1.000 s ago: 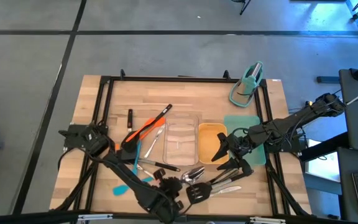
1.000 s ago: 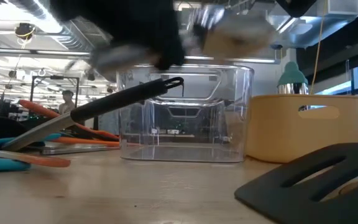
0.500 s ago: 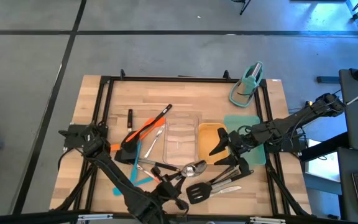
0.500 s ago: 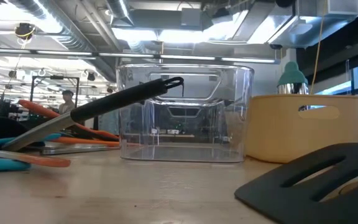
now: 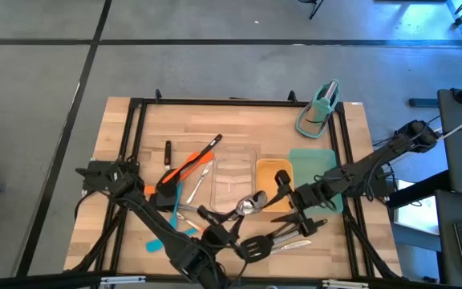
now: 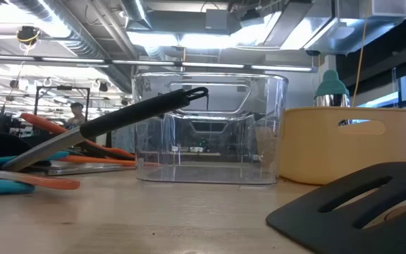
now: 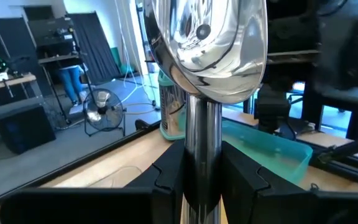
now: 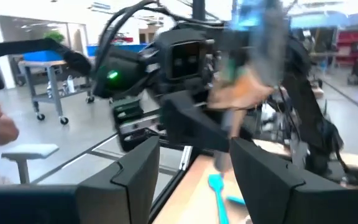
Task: Pick & Place Kitchen Items
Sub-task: Put the ice shovel into the green bin
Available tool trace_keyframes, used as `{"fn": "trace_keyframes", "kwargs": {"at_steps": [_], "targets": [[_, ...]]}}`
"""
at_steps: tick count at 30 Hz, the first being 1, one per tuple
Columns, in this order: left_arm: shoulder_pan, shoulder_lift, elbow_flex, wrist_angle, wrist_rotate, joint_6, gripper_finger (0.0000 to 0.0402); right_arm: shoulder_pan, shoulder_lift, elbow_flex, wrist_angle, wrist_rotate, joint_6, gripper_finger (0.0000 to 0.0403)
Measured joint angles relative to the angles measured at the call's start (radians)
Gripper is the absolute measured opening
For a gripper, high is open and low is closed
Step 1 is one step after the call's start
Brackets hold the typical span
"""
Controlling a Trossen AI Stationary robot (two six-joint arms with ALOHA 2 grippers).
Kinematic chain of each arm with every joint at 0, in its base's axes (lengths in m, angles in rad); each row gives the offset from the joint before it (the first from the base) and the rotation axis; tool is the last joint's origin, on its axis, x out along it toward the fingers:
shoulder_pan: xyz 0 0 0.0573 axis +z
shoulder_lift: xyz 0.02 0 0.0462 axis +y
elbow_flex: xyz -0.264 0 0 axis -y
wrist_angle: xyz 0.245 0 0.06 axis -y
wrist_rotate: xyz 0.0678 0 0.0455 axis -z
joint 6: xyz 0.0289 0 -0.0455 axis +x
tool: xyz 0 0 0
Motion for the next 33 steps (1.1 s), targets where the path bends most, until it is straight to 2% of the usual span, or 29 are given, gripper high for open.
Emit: {"fn": "trace_keyframes", "kwargs": {"at_steps": [3, 6, 11, 17, 23, 27, 32, 33], "targets": [[0.002, -0.012, 0.0, 0.0, 0.001, 0.025, 0.0068, 0.013, 0.001, 0.0, 0.021, 0.02, -0.032, 0.0202], [0.002, -0.014, 0.0, 0.004, 0.019, 0.069, 0.0068, 0.021, 0.001, 0.0, 0.066, 0.118, -0.025, 0.0202], [0.015, -0.007, 0.0, 0.004, 0.043, 0.156, 0.0068, 0.024, 0.001, 0.0, 0.094, 0.255, 0.09, 0.0202], [0.031, -0.009, -0.001, 0.003, 0.046, 0.235, 0.0068, 0.025, 0.001, 0.0, 0.07, 0.269, 0.105, 0.0202], [0.041, -0.014, -0.001, -0.031, 0.075, 0.244, 0.0068, 0.039, 0.001, 0.0, 0.059, 0.269, 0.086, 0.0202], [0.044, -0.04, -0.001, -0.167, 0.195, 0.156, 0.0068, 0.058, -0.015, -0.001, 0.026, 0.26, 0.075, 0.0202], [0.033, -0.076, -0.001, -0.438, 0.415, -0.084, 0.0068, 0.064, -0.05, -0.001, -0.117, 0.258, 0.13, 0.0201], [0.028, -0.079, -0.002, -0.45, 0.458, -0.111, 0.0068, 0.063, -0.057, -0.001, -0.139, 0.259, 0.143, 0.0201]]}}
